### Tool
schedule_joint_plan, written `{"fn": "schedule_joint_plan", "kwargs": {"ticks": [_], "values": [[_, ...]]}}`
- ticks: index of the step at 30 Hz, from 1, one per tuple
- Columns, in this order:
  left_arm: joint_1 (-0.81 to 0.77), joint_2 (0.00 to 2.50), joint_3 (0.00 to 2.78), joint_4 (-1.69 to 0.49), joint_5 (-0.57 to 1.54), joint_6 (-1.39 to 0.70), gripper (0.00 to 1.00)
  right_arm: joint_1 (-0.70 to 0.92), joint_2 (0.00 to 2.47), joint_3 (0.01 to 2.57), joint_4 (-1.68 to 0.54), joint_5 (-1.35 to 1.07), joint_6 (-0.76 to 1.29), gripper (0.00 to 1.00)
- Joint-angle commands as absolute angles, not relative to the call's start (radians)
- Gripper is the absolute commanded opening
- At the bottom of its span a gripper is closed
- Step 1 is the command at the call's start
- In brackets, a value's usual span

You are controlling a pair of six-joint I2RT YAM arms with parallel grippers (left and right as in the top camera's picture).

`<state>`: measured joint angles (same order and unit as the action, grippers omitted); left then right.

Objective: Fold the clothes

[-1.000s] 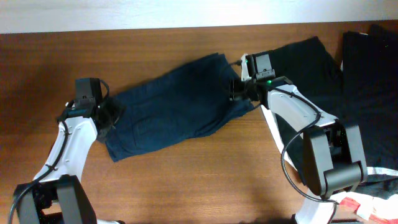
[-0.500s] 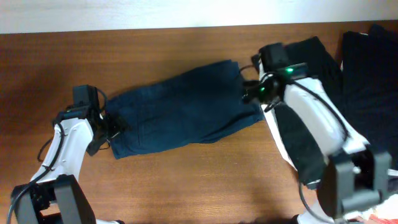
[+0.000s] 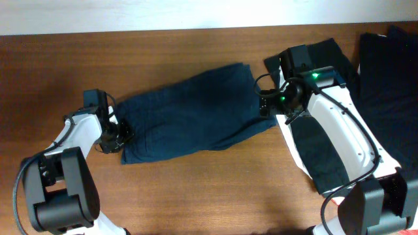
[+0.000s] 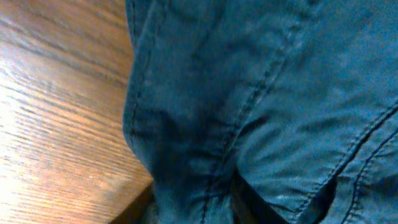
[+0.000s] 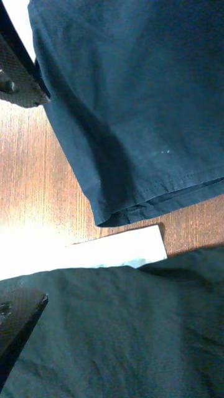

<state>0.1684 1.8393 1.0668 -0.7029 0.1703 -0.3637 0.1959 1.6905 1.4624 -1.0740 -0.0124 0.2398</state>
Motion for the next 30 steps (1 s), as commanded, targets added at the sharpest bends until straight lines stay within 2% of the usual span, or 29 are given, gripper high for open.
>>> {"fn": "schedule_joint_plan", "kwargs": {"ticks": [1,2,3,5,7,11,15,21,23,24,25,30], "values": [[0.189,1.903,1.092,-0.817,0.186,-0.365,0.14,0.196,1.695,1.464,-1.043,-0.129,0.248,0.8],[0.199,1.901,1.155,-0.902,0.174,-0.364,0.07,0.197,1.695,1.463,-1.022,-0.162,0.247,0.62],[0.2,1.9,1.223,-0.984,0.139,-0.364,0.06,0.197,1.697,1.462,-1.004,-0.201,0.247,0.33],[0.197,1.895,1.346,-1.12,0.104,-0.355,0.04,0.207,1.718,1.462,-0.982,-0.269,0.242,0.14],[0.197,1.886,1.48,-1.252,0.105,-0.342,0.04,0.252,1.768,1.462,-0.966,-0.301,0.239,0.04],[0.188,1.843,1.612,-1.379,0.105,-0.342,0.04,0.408,1.919,1.462,-0.854,-0.41,0.24,0.04],[0.171,1.78,1.626,-1.39,0.108,-0.342,0.04,0.596,2.078,1.462,-0.627,-0.617,0.244,0.04],[0.165,1.703,1.65,-1.393,0.118,-0.342,0.04,0.826,2.237,1.463,-0.402,-0.616,0.304,0.06],[0.165,1.682,1.659,-1.393,0.119,-0.342,0.04,0.828,2.234,1.473,-0.361,-0.609,0.304,0.15],[0.165,1.673,1.659,-1.407,0.115,-0.333,0.04,0.794,2.223,1.51,-0.423,-0.609,0.299,0.26],[0.165,1.673,1.659,-1.419,0.115,-0.308,0.04,0.752,2.206,1.547,-0.507,-0.606,0.274,0.31],[0.165,1.673,1.658,-1.43,0.082,-0.293,0.04,0.483,2.144,1.679,-0.934,-0.446,0.136,0.34]]}}
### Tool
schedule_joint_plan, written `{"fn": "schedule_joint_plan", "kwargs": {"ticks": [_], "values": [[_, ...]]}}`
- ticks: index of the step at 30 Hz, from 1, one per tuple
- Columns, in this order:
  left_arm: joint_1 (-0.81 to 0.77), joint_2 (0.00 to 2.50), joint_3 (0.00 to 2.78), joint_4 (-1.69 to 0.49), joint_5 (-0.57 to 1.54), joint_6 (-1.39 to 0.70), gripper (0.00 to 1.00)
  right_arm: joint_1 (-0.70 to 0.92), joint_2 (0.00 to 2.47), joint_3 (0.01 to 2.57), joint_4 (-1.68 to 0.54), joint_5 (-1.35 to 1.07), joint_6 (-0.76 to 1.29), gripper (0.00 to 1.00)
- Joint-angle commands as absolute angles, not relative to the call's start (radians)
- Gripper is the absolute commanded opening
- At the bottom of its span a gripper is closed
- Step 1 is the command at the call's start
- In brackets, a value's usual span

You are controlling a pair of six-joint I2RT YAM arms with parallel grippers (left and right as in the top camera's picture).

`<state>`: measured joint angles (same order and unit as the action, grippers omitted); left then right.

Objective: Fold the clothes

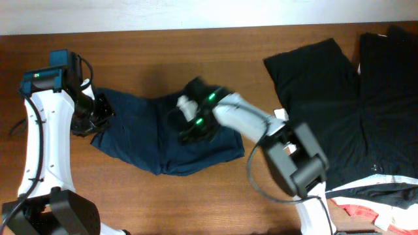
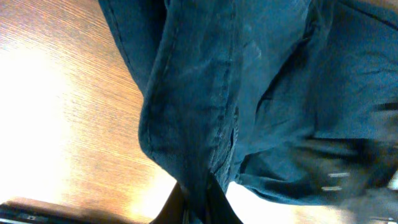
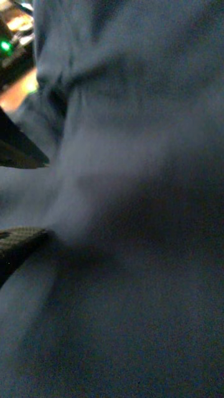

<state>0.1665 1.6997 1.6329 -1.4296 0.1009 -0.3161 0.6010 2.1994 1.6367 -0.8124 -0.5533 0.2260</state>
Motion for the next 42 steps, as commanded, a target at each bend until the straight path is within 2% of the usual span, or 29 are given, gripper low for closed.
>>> {"fn": "schedule_joint_plan", "kwargs": {"ticks": [1,4,7,10,13,17,22,23,24,25,29,33,38,42], "values": [[0.165,1.673,1.658,-1.43,0.083,-0.293,0.04,0.445,2.146,1.677,-0.986,-0.408,0.126,0.34],[0.164,1.673,1.658,-1.427,0.142,-0.293,0.04,0.353,2.149,1.596,-1.036,-0.353,0.08,0.33],[0.12,1.673,1.658,-1.426,0.218,-0.293,0.04,0.333,2.149,1.474,-0.967,-0.354,0.059,0.33],[0.027,1.673,1.658,-1.418,0.297,-0.293,0.04,0.334,2.149,1.391,-0.904,-0.354,0.06,0.33],[-0.138,1.673,1.647,-1.338,0.353,-0.323,0.04,0.334,2.149,1.383,-0.9,-0.354,0.06,0.33],[-0.316,1.683,1.61,-1.17,0.352,-0.457,0.04,0.336,2.149,1.383,-0.901,-0.354,0.06,0.33],[-0.45,1.801,1.6,-1.08,0.341,-0.482,0.05,0.336,2.149,1.383,-0.904,-0.354,0.06,0.33],[-0.456,1.821,1.6,-1.077,0.341,-0.482,0.08,0.336,2.149,1.383,-0.907,-0.354,0.06,0.34],[-0.46,1.84,1.6,-1.077,0.34,-0.481,0.29,0.336,2.149,1.383,-0.913,-0.353,0.06,0.34],[-0.459,1.86,1.6,-1.064,0.34,-0.477,0.63,0.332,2.149,1.389,-0.939,-0.341,0.061,0.37],[-0.385,1.86,1.658,-1.03,0.318,-0.382,0.66,0.231,2.098,1.514,-1.121,-0.159,0.148,0.39],[-0.252,1.869,1.69,-0.894,0.212,-0.268,0.66,0.141,1.96,1.665,-1.249,-0.189,0.172,0.38],[-0.163,2.026,1.69,-0.691,0.175,-0.241,0.67,0.263,1.856,1.666,-1.268,-0.487,0.086,0.41],[-0.154,2.172,1.69,-0.693,0.174,-0.24,0.67,0.392,1.86,1.565,-1.178,-0.498,0.133,0.41]]}}
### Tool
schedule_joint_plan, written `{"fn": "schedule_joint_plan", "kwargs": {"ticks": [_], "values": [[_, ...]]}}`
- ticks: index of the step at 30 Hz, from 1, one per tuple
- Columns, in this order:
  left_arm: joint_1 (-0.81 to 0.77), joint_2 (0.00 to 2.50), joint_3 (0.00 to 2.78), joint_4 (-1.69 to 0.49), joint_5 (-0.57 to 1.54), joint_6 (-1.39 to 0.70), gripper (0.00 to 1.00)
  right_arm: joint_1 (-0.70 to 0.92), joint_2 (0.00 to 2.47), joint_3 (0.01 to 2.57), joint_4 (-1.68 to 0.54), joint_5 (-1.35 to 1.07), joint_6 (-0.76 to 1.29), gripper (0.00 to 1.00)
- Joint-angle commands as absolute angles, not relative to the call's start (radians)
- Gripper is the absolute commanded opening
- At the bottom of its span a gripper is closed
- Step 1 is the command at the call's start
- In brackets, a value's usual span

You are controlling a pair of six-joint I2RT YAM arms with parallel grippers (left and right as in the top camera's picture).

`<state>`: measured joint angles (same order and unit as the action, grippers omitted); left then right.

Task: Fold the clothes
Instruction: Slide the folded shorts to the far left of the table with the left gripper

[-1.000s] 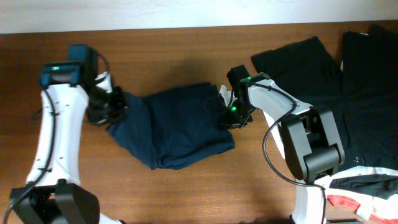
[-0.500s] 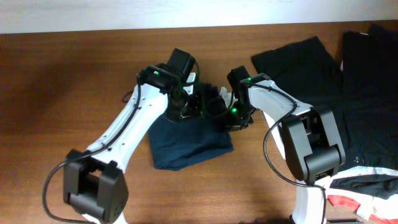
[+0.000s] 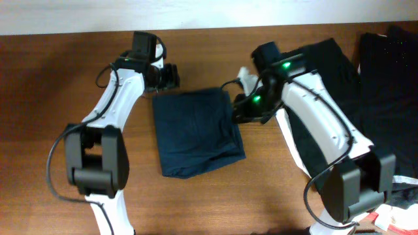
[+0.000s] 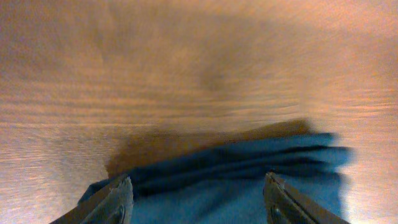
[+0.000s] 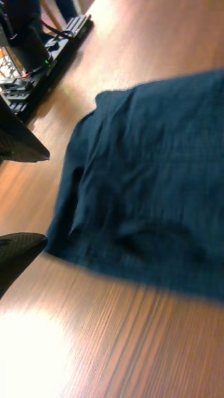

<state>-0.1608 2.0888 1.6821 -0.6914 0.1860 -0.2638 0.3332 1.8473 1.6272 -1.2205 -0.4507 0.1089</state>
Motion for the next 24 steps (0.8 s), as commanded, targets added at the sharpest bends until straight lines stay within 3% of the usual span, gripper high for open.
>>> {"fn": "schedule_joint_plan", "kwargs": {"ticks": [1,5,7,11,14,19,24], "values": [[-0.154,2.211,1.689,-0.702,0.173,-0.24,0.69,0.418,1.86,1.525,-1.137,-0.496,0.132,0.41],[-0.153,2.284,1.689,-0.866,0.137,-0.237,0.7,0.51,1.86,1.293,-0.906,-0.49,0.166,0.42],[-0.154,2.289,1.689,-1.055,0.134,-0.237,0.64,0.524,1.861,1.192,-0.825,-0.472,0.174,0.44],[-0.154,2.289,1.689,-1.43,0.153,-0.233,0.63,0.489,1.861,1.12,-0.833,-0.12,0.204,0.46],[-0.153,2.269,1.698,-1.407,0.364,-0.083,0.64,0.428,1.858,1.148,-0.852,-0.025,0.252,0.49],[-0.152,2.215,1.744,-1.313,0.469,-0.049,0.72,0.407,1.81,1.263,-0.96,-0.014,0.252,0.53],[-0.163,2.215,1.722,-1.326,0.625,0.119,0.91,0.405,1.698,1.345,-1.011,-0.014,0.252,0.61]]}}
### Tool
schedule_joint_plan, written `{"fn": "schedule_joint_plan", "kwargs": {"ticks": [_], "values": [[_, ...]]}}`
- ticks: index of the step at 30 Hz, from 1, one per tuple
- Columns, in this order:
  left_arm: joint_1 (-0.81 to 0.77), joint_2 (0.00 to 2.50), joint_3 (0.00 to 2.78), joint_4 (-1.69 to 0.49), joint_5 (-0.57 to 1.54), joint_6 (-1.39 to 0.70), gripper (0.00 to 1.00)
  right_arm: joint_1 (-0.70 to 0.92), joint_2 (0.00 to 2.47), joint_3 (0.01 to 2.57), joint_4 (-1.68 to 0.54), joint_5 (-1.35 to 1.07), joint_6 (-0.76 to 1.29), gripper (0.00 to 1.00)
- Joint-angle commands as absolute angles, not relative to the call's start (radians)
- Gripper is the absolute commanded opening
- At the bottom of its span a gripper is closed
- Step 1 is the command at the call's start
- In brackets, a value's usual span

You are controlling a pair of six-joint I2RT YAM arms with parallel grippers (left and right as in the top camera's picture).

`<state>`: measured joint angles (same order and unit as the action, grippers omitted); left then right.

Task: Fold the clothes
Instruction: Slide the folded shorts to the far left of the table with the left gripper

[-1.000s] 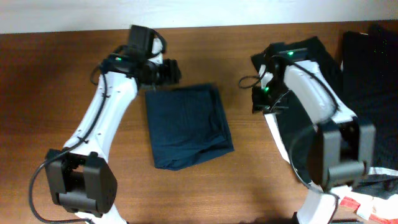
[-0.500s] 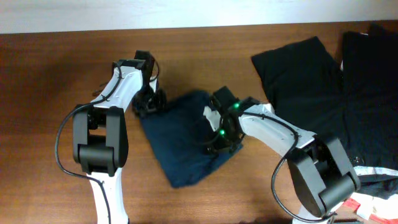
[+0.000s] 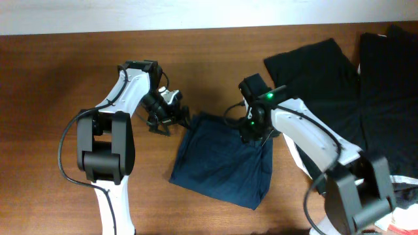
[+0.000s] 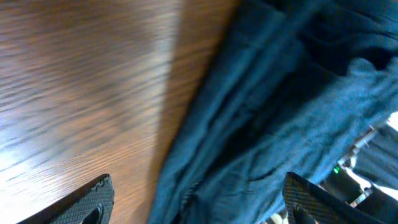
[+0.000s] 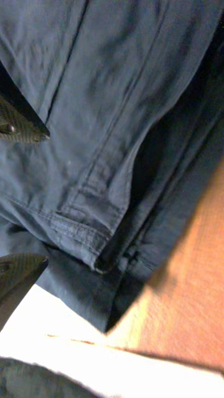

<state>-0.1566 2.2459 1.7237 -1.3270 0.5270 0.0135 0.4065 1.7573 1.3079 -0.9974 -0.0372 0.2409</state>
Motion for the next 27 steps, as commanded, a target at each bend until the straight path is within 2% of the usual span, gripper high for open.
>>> {"fn": "schedule_joint_plan", "kwargs": {"ticks": [1,5,7,8,9,10,11,12,15,16,18,22,27], "values": [[-0.17,2.215,1.696,-1.304,0.622,0.119,0.93,0.405,1.681,1.347,-1.023,-0.014,0.252,0.61],[-0.199,2.216,1.563,-1.179,0.627,0.118,0.95,0.405,1.671,1.347,-1.056,-0.014,0.252,0.61],[-0.244,2.216,1.499,-1.133,0.66,0.118,0.91,0.405,1.671,1.347,-1.056,-0.014,0.252,0.61],[-0.274,2.216,1.483,-1.129,0.659,0.119,0.79,0.405,1.671,1.348,-1.057,-0.014,0.252,0.61],[-0.303,2.216,1.481,-1.129,0.658,0.13,0.54,0.404,1.671,1.347,-1.058,-0.013,0.252,0.61],[-0.315,2.215,1.482,-1.126,0.654,0.13,0.33,0.403,1.671,1.348,-1.059,-0.013,0.252,0.61],[-0.318,2.215,1.488,-1.125,0.625,0.129,0.13,0.398,1.671,1.348,-1.06,-0.01,0.252,0.61],[-0.303,2.215,1.501,-1.127,0.532,0.108,0.0,0.39,1.67,1.348,-1.063,-0.01,0.252,0.61],[-0.169,2.208,1.572,-1.167,0.143,-0.089,0.0,0.347,1.66,1.35,-1.079,-0.01,0.252,0.61],[-0.064,2.197,1.622,-1.202,0.02,-0.185,0.0,0.325,1.655,1.35,-1.088,-0.01,0.252,0.61],[0.05,2.192,1.686,-1.216,-0.052,-0.234,0.0,0.305,1.651,1.351,-1.094,-0.01,0.252,0.61],[0.253,2.191,1.849,-1.196,-0.279,-0.192,0.0,0.292,1.65,1.351,-1.097,-0.01,0.252,0.6],[0.37,2.191,1.911,-1.093,-0.304,-0.081,0.0,0.292,1.65,1.351,-1.102,-0.01,0.252,0.61]]}}
